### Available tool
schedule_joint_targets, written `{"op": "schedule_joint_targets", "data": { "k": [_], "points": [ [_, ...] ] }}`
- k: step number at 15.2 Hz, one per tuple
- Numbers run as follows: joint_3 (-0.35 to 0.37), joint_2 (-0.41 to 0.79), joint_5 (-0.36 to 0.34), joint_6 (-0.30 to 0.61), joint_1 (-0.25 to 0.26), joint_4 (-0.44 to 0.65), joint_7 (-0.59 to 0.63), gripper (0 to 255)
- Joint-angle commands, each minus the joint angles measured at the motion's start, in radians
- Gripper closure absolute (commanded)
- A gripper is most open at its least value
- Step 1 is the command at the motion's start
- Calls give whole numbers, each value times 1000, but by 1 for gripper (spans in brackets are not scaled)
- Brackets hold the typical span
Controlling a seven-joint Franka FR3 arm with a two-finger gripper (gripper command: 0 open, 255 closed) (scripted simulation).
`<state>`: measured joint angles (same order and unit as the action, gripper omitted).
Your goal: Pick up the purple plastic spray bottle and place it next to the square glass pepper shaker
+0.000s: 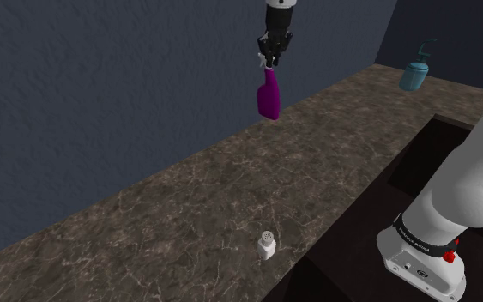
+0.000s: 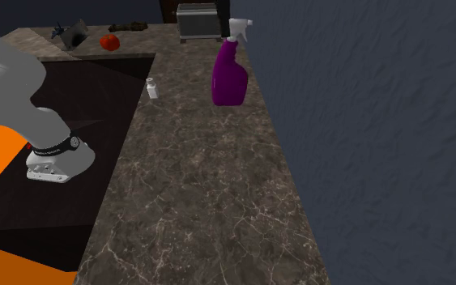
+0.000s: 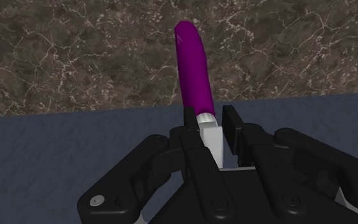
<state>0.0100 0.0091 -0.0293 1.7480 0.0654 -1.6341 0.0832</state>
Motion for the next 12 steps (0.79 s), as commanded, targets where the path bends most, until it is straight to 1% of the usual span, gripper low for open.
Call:
{"op": "schedule_joint_targets", "data": {
  "k": [1,6,12],
  "points": [
    [18,-46,-3,-14,19,-34,38,255],
    [71,-143,-3,-46,63,-102,134,255],
    [143,-230,8,-97,115,-141,254,255]
  ]
}}
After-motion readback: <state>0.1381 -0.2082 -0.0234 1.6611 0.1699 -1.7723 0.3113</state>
